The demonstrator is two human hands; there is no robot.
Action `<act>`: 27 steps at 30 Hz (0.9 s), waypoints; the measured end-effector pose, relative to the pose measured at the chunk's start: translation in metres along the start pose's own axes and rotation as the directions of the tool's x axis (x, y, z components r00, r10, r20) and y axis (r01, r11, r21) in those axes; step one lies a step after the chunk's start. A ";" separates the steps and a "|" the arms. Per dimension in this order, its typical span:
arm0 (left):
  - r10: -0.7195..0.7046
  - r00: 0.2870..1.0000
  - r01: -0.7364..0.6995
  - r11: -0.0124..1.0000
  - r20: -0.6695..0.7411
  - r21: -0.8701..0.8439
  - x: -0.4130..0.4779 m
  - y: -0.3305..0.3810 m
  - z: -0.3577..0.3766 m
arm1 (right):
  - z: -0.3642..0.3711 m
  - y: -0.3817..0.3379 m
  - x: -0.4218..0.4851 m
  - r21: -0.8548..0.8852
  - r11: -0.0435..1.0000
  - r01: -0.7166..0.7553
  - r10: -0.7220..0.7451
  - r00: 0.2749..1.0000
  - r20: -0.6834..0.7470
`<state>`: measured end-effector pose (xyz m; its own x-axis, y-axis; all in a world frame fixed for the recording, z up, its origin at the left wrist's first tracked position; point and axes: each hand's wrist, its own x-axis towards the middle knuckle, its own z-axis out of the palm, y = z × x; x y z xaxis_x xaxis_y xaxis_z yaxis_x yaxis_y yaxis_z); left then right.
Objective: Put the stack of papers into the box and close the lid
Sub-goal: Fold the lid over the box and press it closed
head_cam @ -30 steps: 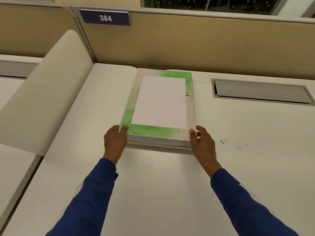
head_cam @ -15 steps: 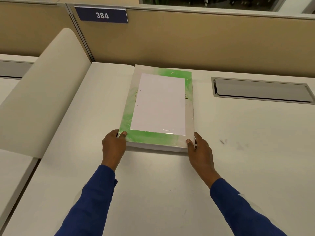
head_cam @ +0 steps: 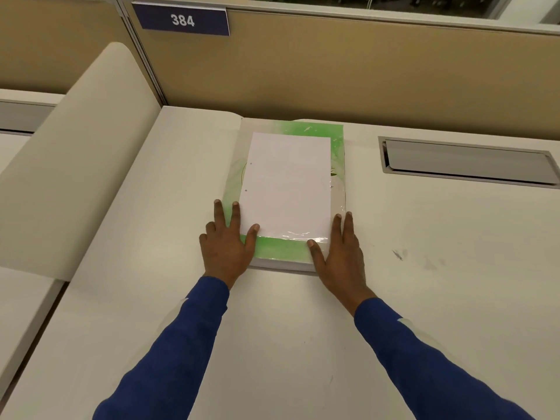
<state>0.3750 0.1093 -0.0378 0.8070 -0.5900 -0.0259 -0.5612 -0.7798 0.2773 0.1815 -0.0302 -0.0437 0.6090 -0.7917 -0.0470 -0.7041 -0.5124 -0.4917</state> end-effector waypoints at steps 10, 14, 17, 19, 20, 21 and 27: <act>0.003 1.000 -0.003 0.999 -0.003 0.044 0.020 0.000 0.004 | 0.008 -0.004 0.024 -0.053 0.999 0.004 -0.003 1.000 0.014; 0.005 1.000 -0.006 0.999 0.007 0.041 0.035 -0.001 0.005 | 0.007 -0.010 0.037 -0.052 0.999 0.004 -0.003 1.000 0.028; 0.010 1.000 -0.011 0.999 0.021 0.045 0.046 -0.002 0.004 | 0.006 -0.014 0.046 -0.074 0.997 0.002 0.001 0.999 0.041; 0.016 0.999 -0.018 0.999 0.043 0.046 0.052 -0.003 0.003 | 0.005 -0.017 0.051 -0.082 0.997 -0.004 0.009 0.998 0.055; 0.018 0.998 -0.021 0.998 0.056 0.058 0.053 -0.003 0.001 | 0.004 -0.018 0.052 -0.088 0.996 -0.006 0.012 0.998 0.065; 0.022 0.998 -0.026 0.997 0.066 0.067 0.055 -0.003 0.001 | 0.003 -0.019 0.054 -0.092 0.996 -0.004 0.011 0.997 0.075; 0.042 0.995 -0.041 0.999 0.092 -0.015 0.052 -0.015 0.001 | -0.012 -0.002 0.049 -0.062 0.998 -0.002 0.011 0.990 0.138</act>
<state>0.4252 0.0903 -0.0443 0.7624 -0.6390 -0.1023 -0.5910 -0.7519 0.2924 0.2088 -0.0721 -0.0349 0.6458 -0.7439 -0.1718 -0.7267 -0.5300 -0.4371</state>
